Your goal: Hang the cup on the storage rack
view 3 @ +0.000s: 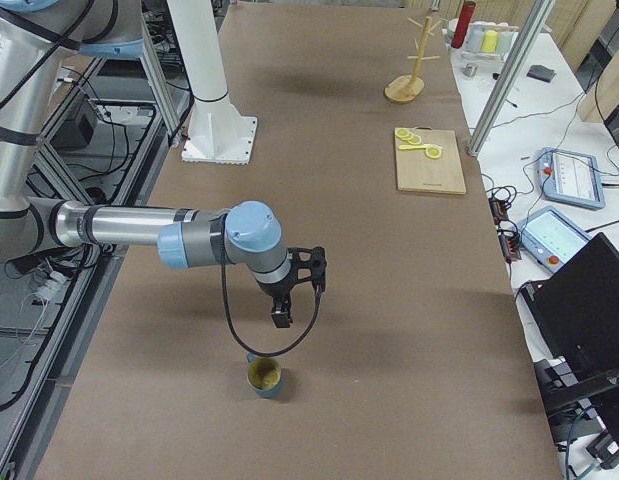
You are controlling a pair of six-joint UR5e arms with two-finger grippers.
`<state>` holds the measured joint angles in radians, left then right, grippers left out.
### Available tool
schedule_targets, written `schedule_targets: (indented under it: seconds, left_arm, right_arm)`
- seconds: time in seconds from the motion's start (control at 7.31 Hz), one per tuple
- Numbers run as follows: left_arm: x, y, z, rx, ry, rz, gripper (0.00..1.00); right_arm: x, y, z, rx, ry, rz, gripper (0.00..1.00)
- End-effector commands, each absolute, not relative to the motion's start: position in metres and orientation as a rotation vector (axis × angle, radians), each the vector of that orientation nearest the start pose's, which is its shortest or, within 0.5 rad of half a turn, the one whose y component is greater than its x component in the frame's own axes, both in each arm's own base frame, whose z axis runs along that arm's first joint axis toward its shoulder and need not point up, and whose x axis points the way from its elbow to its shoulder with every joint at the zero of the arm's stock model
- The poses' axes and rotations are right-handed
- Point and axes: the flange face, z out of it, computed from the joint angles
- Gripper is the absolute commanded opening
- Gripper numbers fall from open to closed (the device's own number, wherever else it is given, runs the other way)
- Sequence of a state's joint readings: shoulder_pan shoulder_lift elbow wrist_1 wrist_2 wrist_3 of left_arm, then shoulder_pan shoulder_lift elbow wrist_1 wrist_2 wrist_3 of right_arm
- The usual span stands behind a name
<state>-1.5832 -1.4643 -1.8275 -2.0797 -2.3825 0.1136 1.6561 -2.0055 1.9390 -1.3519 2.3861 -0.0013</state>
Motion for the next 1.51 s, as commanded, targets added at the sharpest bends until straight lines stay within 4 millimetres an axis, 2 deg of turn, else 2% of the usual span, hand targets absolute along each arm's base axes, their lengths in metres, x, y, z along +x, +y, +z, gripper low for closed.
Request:
schedule_targets:
  seconds: [0.0,0.41,0.55,0.82,0.96,1.37]
  left_arm:
    - [-0.067,-0.462,0.519,0.682,0.743,0.363,0.99]
    - [-0.067,-0.462,0.518,0.692,0.741,0.368,0.99]
    - [-0.067,-0.462,0.518,0.694,0.741,0.37,0.99]
    - [-0.067,-0.457,0.521,0.699,0.74,0.369,0.99]
    - [-0.067,-0.452,0.525,0.698,0.74,0.371,0.99]
    - [-0.067,-0.452,0.526,0.697,0.74,0.37,0.99]
  right_arm:
    - [0.106,-0.284,0.717,0.226,-0.794,0.055,1.0]
    - [0.101,-0.244,0.803,0.246,-0.793,0.059,0.98]
    - [0.1,-0.24,0.807,0.269,-0.797,0.055,0.95]
    - [0.102,-0.246,0.807,0.273,-0.79,0.057,0.86]
    - [0.101,-0.247,0.806,0.274,-0.794,0.055,0.75]
    - [0.104,-0.264,0.799,0.279,-0.802,0.081,0.7]
